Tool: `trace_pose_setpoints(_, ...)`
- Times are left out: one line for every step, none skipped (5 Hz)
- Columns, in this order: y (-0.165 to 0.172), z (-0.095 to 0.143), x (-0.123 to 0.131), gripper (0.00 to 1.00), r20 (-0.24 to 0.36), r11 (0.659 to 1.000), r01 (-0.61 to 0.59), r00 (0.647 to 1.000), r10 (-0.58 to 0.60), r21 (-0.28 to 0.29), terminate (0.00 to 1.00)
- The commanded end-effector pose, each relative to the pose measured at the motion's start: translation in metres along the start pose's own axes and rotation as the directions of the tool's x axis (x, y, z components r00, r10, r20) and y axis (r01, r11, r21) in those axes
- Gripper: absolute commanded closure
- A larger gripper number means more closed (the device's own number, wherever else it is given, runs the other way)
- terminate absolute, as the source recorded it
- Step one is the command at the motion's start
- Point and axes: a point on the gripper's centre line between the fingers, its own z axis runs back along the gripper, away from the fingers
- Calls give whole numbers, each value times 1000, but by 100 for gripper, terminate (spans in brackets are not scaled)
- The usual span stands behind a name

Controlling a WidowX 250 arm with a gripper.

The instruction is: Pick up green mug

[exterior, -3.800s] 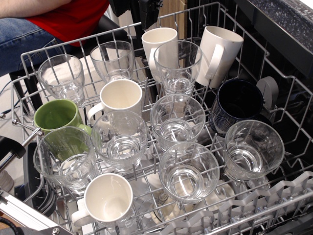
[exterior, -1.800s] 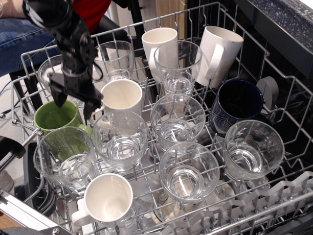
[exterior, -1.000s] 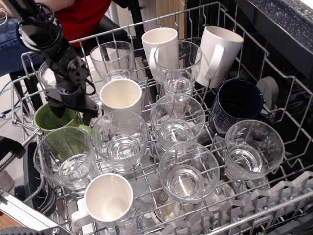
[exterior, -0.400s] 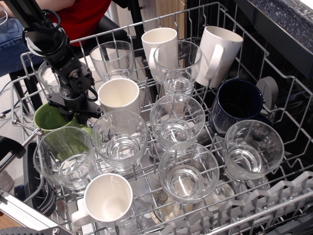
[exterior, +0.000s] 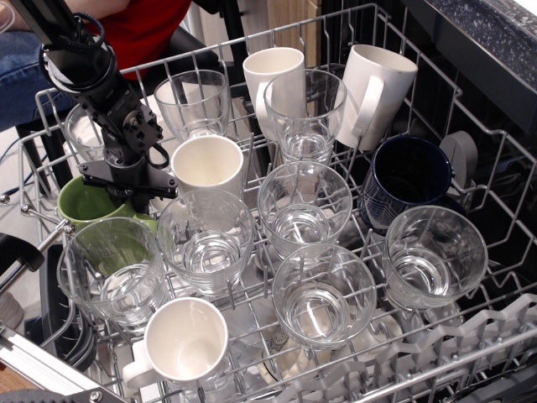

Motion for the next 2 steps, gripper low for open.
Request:
trace_pose_setpoints(1,51,21,100,-22,998,60,998,-60,5,0)
trace_pose_setpoints(0,77,27,100,-16,997,78,997,-78,-4,0)
